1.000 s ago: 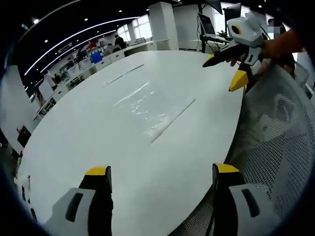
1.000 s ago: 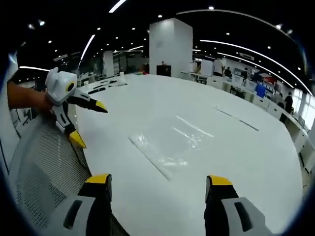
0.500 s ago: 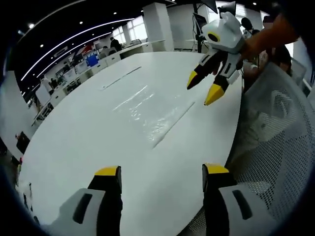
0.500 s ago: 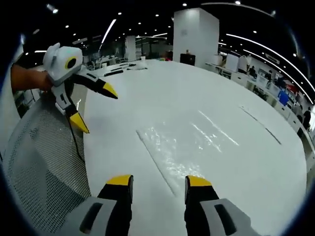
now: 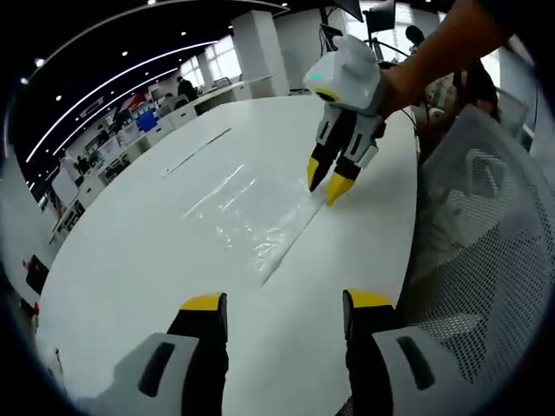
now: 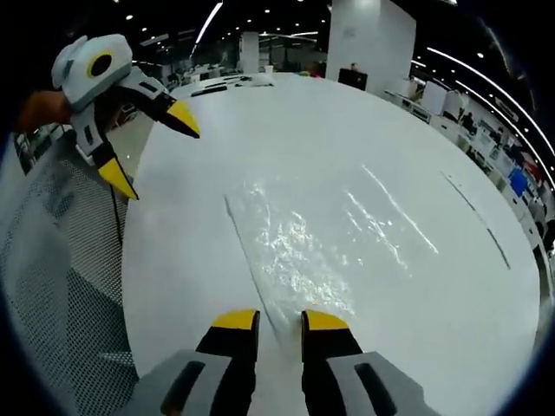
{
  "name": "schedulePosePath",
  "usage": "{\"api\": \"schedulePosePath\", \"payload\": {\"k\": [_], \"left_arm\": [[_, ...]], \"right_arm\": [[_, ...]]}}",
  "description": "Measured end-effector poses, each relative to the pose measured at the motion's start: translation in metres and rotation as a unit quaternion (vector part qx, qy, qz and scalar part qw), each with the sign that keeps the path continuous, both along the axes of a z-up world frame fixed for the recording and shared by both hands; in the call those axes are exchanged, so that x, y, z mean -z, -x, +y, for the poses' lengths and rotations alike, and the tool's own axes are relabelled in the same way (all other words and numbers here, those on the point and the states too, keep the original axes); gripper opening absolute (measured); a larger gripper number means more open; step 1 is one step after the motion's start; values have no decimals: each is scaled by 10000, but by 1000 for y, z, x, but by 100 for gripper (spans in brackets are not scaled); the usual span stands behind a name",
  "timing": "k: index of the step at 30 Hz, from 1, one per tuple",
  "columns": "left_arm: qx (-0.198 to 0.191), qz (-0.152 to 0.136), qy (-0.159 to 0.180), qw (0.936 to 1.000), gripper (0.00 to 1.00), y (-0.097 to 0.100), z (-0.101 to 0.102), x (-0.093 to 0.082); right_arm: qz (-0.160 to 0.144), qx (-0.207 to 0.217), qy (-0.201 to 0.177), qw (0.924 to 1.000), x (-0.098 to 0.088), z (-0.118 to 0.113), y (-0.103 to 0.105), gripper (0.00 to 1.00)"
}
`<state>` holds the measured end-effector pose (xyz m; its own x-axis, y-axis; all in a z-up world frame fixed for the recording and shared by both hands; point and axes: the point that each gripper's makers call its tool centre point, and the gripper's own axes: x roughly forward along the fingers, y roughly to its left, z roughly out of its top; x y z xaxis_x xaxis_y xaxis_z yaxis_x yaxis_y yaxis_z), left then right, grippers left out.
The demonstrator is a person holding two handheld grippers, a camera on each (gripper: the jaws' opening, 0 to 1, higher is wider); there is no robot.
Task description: Open the resealable bag by pulling the two sides of the seal apart until the entire bag opening is separated and visibly accessible.
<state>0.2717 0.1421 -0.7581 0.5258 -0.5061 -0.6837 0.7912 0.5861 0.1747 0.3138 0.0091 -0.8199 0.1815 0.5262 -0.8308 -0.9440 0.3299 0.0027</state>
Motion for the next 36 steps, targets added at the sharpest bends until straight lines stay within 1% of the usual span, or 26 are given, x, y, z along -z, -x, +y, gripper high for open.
{"api": "schedulePosePath", "payload": {"k": [1,2,3,4,5,7,8,9,12,13,14,16,19,20,23,26,28,29,32,33,35,36], "left_arm": [[22,1,-10,10000,52,-1,0,0],[45,-7,-20,10000,52,-2,0,0],[57,-1,-29,10000,51,-4,0,0],[70,10,-36,10000,51,-4,0,0],[92,15,-40,9999,51,-5,0,1],[121,35,-54,9999,50,-7,-1,3],[140,63,-64,9999,49,-7,-1,4],[162,76,-67,9998,49,-8,-1,6],[237,130,-94,9996,49,-10,-3,11],[251,135,-102,9995,49,-10,-3,11],[293,129,-120,9994,48,-12,-4,13],[372,146,-152,9991,48,-13,-5,15],[481,156,-229,9985,47,-14,-7,19],[501,151,-251,9983,46,-15,-7,19],[650,38,-314,9974,45,-18,-10,18],[826,0,-426,9957,43,-20,-12,19],[974,-123,-505,9939,41,-24,-13,17],[1086,-203,-540,9924,40,-25,-15,16],[1213,-400,-589,9901,36,-29,-18,11],[1252,-422,-590,9895,35,-29,-19,10],[1353,-467,-632,9877,31,-29,-22,10],[1422,-476,-657,9865,29,-28,-23,10]], "right_arm": [[-166,-73,-164,9997,-3,5,-5,14],[-109,-78,-22,9999,0,2,-5,13],[-121,-289,101,9995,-2,0,-3,11],[-92,-430,119,9990,-1,0,0,9],[-161,-622,208,9977,-1,1,0,8],[-119,-841,259,9961,-1,3,5,3],[-230,-1027,334,9939,0,4,5,3],[-220,-1093,329,9932,-1,4,7,2],[-232,-1068,366,9933,0,4,6,0],[-301,-1168,409,9919,-1,4,6,0],[-287,-1237,424,9910,-1,4,8,0],[-373,-1356,488,9889,-4,4,8,0],[-443,-1383,389,9886,-11,5,8,0],[-418,-1369,342,9891,-13,6,9,0],[-403,-1441,293,9883,-16,5,13,0],[-376,-1549,302,9867,-20,5,19,0],[-333,-1620,298,9858,-22,6,24,0],[-304,-1666,335,9850,-22,5,26,0],[-117,-1740,516,9833,-20,0,35,0],[-40,-1735,556,9833,-19,-2,37,0],[-49,-1745,589,9829,-21,-2,39,0],[-3,-1717,611,9833,-21,-3,40,0]]}}
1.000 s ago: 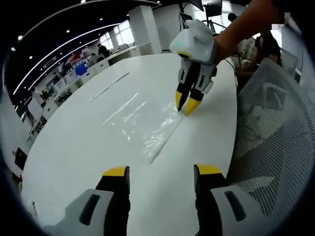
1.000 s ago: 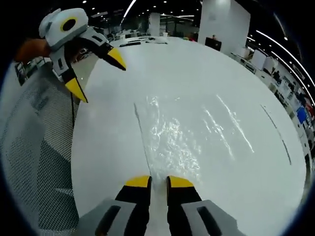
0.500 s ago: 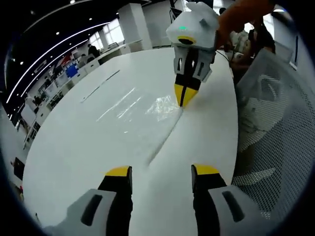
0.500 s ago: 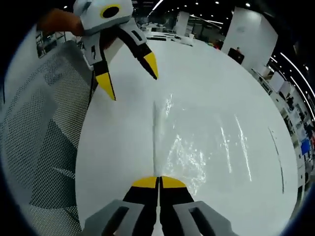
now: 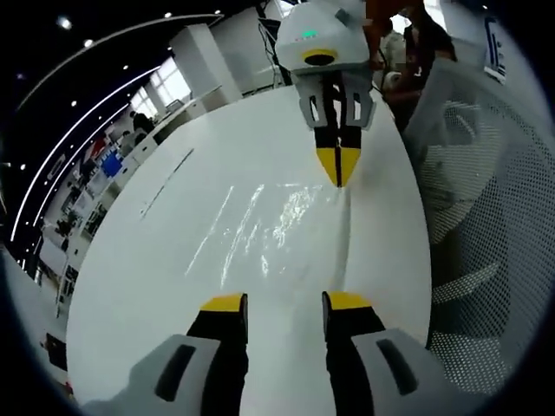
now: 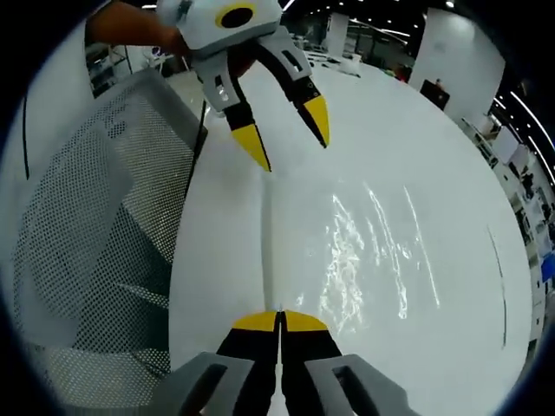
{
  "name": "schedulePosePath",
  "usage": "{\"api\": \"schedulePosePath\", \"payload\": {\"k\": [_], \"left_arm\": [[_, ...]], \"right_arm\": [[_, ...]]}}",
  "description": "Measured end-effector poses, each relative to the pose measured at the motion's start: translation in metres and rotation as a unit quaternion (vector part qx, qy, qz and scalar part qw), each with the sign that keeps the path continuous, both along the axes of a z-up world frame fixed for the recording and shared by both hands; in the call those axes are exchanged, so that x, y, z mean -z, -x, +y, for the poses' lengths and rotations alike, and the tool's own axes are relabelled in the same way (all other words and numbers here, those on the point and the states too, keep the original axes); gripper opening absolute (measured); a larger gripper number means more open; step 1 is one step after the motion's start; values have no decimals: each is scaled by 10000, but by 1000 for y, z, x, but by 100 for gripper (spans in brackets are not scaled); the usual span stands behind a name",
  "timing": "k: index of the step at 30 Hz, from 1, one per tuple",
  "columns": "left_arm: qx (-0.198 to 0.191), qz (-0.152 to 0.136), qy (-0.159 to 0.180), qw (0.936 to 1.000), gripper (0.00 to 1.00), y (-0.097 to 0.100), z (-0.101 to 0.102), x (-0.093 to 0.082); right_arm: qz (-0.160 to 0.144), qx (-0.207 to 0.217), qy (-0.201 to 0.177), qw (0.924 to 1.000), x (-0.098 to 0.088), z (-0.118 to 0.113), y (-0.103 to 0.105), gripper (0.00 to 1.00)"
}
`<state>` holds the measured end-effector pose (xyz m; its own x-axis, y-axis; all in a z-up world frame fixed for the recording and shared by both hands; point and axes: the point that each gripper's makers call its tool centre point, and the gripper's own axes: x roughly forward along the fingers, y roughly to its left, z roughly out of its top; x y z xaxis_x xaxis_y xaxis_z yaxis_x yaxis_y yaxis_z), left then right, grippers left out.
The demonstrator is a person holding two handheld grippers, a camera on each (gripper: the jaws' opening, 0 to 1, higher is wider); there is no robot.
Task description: Open the resealable bag by pulling the two sides of the seal apart until the entire bag opening is separated and visibly accessible.
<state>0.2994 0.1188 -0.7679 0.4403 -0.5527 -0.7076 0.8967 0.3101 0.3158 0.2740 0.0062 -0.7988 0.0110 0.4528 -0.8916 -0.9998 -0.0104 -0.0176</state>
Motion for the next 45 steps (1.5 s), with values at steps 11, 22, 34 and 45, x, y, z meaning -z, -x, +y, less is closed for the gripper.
{"api": "schedulePosePath", "payload": {"k": [11,22,34,45], "left_arm": [[501,46,-268,9984,1,8,-11,9],[431,232,-119,9987,0,11,-9,19],[319,516,214,9979,0,14,-12,12],[491,483,268,9973,0,20,-23,7]], "right_arm": [[231,319,206,9990,-15,-6,3,0],[321,532,109,9980,-24,-4,4,0],[58,396,-951,9947,-43,59,1,8],[-38,284,-1315,9909,-45,97,4,11]]}}
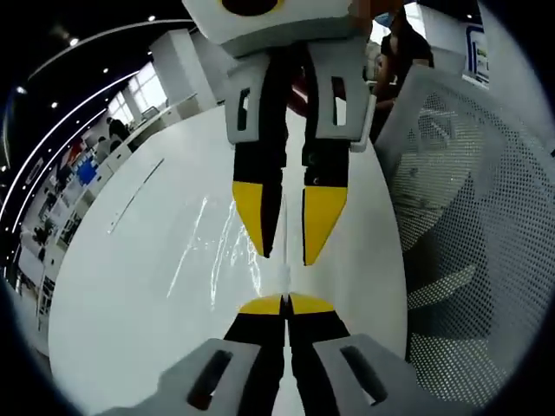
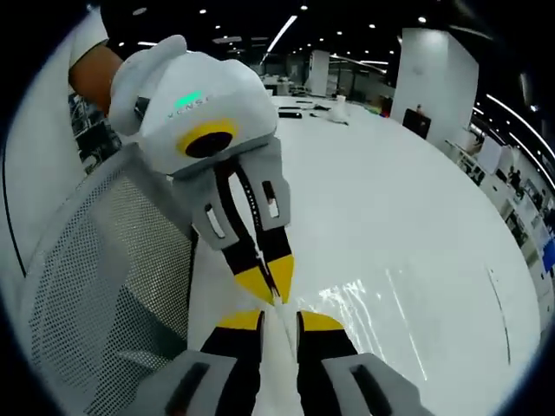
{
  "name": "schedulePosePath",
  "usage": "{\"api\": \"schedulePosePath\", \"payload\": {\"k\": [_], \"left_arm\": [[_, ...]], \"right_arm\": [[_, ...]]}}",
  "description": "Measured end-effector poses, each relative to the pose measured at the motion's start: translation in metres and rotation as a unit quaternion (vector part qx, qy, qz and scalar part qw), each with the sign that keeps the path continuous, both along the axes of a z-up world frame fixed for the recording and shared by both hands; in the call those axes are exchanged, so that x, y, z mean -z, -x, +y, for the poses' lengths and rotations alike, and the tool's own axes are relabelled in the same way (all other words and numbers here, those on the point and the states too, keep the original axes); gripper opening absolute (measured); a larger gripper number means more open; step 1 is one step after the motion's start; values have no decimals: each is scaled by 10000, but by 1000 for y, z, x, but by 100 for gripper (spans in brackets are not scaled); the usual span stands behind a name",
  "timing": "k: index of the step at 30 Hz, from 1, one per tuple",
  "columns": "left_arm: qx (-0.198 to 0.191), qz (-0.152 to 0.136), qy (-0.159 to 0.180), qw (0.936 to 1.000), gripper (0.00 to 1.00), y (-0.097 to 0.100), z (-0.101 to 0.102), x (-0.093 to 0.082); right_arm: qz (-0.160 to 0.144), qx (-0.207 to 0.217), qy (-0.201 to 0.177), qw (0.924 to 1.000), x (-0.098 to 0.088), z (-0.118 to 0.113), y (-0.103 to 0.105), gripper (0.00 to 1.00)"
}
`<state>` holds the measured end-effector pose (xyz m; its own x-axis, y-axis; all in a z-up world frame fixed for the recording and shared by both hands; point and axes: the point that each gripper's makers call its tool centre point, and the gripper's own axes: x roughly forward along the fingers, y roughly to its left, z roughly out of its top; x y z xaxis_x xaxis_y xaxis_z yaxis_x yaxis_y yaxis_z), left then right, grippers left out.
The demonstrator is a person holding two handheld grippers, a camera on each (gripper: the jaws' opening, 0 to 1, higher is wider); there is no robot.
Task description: Open the resealable bag by pulling the two sides of the seal apart until the entire bag opening is separated and visibly accessible.
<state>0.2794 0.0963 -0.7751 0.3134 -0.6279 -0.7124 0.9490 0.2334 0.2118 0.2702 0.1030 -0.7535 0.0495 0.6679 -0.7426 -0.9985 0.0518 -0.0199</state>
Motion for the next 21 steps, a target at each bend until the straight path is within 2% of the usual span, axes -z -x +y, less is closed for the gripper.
{"api": "schedulePosePath", "payload": {"k": [9,13,21], "left_arm": [[140,-27,30,9999,0,5,-6,-4],[166,9,33,9999,0,6,-7,-3],[70,137,76,9999,0,5,-6,-1]], "right_arm": [[64,-90,200,9997,12,1,5,4],[93,-89,216,9997,12,0,7,0],[126,41,299,9995,17,-2,8,0]]}}
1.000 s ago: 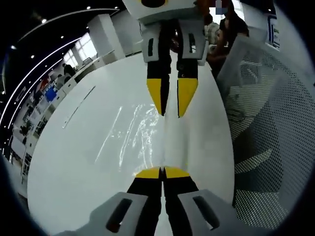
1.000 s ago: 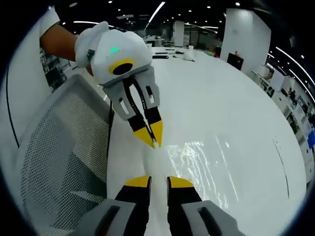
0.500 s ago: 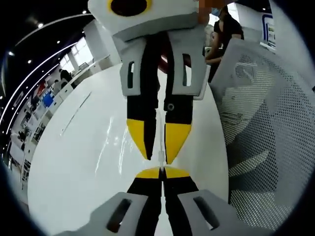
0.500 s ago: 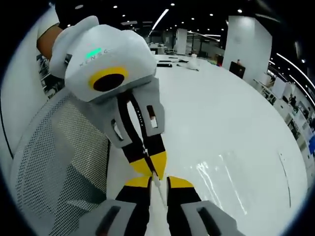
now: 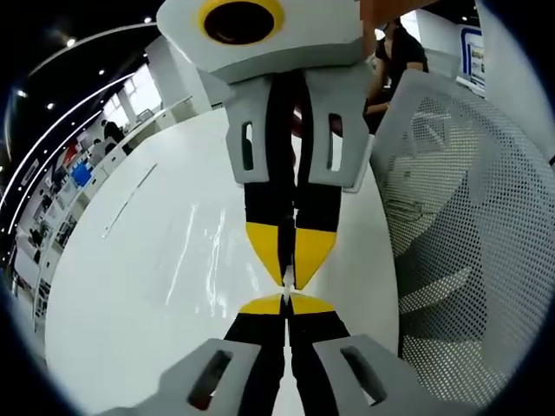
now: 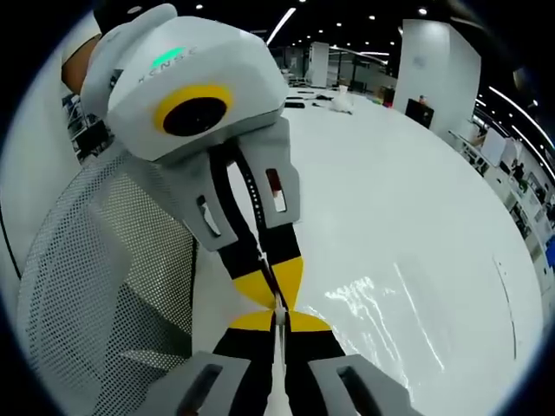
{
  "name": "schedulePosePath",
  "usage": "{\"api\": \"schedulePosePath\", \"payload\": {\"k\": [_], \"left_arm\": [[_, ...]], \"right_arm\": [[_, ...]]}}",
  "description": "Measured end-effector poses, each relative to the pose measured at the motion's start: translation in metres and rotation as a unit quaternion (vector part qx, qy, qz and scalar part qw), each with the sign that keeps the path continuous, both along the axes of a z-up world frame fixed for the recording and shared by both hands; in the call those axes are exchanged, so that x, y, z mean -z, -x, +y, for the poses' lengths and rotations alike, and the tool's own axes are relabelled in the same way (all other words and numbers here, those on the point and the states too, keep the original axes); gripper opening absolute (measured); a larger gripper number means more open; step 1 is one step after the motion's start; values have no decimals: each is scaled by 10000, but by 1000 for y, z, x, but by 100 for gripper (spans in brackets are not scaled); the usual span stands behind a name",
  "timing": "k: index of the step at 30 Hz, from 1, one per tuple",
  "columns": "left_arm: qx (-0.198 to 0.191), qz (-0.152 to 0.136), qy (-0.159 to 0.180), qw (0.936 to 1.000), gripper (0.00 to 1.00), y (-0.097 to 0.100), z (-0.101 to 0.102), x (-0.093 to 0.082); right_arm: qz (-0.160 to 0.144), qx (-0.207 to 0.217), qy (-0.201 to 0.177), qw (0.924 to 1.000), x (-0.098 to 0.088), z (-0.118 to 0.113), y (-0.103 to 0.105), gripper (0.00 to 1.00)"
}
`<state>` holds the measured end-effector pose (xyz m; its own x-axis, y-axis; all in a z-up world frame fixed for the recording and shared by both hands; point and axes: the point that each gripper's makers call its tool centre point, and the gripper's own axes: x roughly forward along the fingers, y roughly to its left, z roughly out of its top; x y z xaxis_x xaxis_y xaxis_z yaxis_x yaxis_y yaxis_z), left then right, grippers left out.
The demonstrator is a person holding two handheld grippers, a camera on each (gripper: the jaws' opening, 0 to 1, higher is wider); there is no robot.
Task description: Open the resealable bag by pulling the two sides of the seal apart until the entire bag opening is separated and visibly accessible.
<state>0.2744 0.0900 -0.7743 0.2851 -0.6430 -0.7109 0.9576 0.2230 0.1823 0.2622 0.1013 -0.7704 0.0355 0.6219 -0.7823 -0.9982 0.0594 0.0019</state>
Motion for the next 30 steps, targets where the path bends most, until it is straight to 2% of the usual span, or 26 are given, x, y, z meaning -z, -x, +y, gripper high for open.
{"api": "schedulePosePath", "payload": {"k": [7,17,19,30], "left_arm": [[-3,102,55,9999,0,4,0,1],[112,26,32,9999,0,7,-1,2],[145,-98,-7,9998,0,5,-1,0],[216,48,69,9997,0,9,-10,-2]], "right_arm": [[86,48,177,9998,8,-14,4,0],[173,188,214,9994,7,-13,6,0],[154,208,213,9994,7,-13,5,0],[237,236,283,9990,13,-13,7,0]]}}
